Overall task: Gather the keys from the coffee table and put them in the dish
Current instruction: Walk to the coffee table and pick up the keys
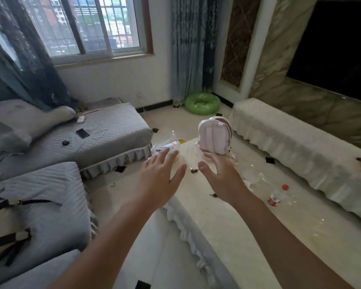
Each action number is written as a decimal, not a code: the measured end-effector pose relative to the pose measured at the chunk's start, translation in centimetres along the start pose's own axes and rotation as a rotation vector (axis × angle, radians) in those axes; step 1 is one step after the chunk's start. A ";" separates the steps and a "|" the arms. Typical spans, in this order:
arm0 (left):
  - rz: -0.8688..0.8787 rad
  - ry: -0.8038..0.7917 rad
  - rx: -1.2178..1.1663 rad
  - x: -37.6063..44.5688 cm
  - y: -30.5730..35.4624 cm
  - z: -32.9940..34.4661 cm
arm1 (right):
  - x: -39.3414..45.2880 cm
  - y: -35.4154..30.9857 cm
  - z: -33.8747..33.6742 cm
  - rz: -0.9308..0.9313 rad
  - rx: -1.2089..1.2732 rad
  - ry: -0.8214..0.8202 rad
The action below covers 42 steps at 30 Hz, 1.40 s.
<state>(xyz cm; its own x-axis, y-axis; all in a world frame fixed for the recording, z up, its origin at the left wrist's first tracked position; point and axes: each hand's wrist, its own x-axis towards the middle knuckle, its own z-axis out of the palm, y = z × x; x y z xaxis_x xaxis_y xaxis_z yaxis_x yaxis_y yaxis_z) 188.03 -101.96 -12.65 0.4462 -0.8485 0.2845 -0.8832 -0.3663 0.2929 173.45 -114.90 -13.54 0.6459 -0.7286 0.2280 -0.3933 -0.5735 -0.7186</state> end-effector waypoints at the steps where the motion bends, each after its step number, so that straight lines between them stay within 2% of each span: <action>1: 0.005 -0.008 -0.004 0.5 -0.4 0.3 | 0.6 0.0 0.2 0.008 0.000 0.002; 11: -0.013 -0.102 0.039 6.4 -4.4 3.1 | 8.3 2.4 4.7 0.092 0.149 -0.035; 18: -0.031 -0.147 0.184 15.1 -8.7 3.3 | 18.1 4.6 8.1 0.102 0.230 -0.078; 23: -0.013 -0.162 0.176 21.6 -8.8 5.5 | 23.3 6.9 8.0 0.126 0.233 -0.055; 34: 0.158 -0.189 0.084 30.5 -6.9 10.6 | 28.3 11.7 4.8 0.243 0.180 0.060; 42: 0.419 -0.299 0.009 37.1 -5.7 15.7 | 28.9 15.2 2.9 0.452 0.052 0.225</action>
<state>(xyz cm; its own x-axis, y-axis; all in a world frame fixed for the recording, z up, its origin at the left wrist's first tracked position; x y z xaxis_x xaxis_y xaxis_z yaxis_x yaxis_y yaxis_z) 207.33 -137.35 -18.07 -0.0059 -0.9948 0.1020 -0.9791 0.0264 0.2015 188.02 -143.58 -19.71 0.2599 -0.9655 0.0184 -0.5638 -0.1672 -0.8088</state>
